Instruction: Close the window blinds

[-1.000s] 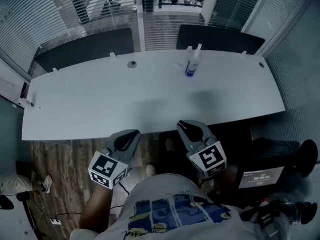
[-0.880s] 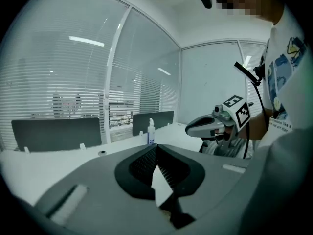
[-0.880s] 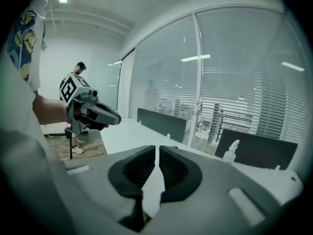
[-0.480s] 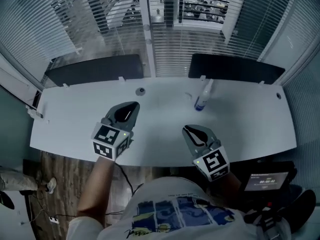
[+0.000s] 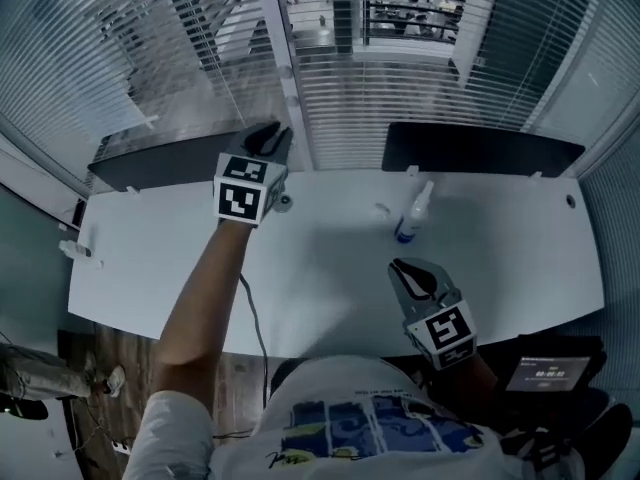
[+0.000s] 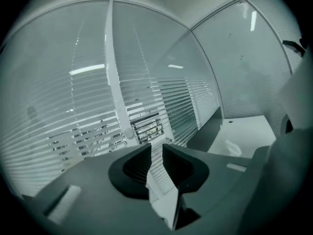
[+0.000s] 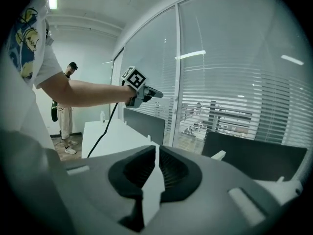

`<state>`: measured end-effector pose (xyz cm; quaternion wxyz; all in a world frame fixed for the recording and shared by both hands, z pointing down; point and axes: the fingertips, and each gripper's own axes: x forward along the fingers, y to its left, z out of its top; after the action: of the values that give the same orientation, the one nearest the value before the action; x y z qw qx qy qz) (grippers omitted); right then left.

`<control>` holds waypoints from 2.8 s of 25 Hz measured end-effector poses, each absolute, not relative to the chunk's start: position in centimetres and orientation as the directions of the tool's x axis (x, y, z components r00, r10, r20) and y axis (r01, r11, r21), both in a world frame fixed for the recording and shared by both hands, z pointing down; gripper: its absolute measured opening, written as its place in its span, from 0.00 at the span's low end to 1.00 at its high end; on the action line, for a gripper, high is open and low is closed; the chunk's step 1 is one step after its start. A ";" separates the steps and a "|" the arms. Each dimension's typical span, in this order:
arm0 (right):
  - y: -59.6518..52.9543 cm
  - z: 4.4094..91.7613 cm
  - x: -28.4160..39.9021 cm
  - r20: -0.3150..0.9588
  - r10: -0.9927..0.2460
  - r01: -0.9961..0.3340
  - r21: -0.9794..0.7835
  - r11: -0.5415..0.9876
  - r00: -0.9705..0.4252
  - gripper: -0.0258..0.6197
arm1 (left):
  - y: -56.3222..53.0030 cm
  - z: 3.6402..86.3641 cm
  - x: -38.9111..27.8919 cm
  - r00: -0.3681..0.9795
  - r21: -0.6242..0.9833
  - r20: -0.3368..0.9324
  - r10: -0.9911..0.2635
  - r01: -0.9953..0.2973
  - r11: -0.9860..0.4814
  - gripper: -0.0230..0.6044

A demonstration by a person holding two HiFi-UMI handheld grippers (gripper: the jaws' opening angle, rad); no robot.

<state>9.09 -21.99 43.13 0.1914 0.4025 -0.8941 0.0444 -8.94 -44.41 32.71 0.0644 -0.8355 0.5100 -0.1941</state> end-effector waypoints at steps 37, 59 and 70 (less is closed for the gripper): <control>-24.2 48.0 13.3 0.492 -0.773 -0.880 0.028 0.474 -0.401 0.06 | -62.7 34.0 -8.0 0.301 0.249 0.214 -0.929 -0.937 -0.246 0.25; -23.7 48.4 13.0 0.509 -0.761 -0.875 0.031 0.483 -0.402 0.06 | -61.0 32.6 -7.5 0.156 -0.599 0.180 -0.971 -0.766 -0.234 0.33; -23.7 48.4 13.0 0.509 -0.760 -0.875 0.026 0.484 -0.405 0.06 | -61.6 33.6 -6.2 0.109 -0.864 0.159 -0.981 -0.466 -0.192 0.25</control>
<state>13.05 -23.70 48.36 0.2335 0.4930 -0.8290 0.1232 -6.16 -61.61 33.61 0.3314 -0.6669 0.5423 -0.3889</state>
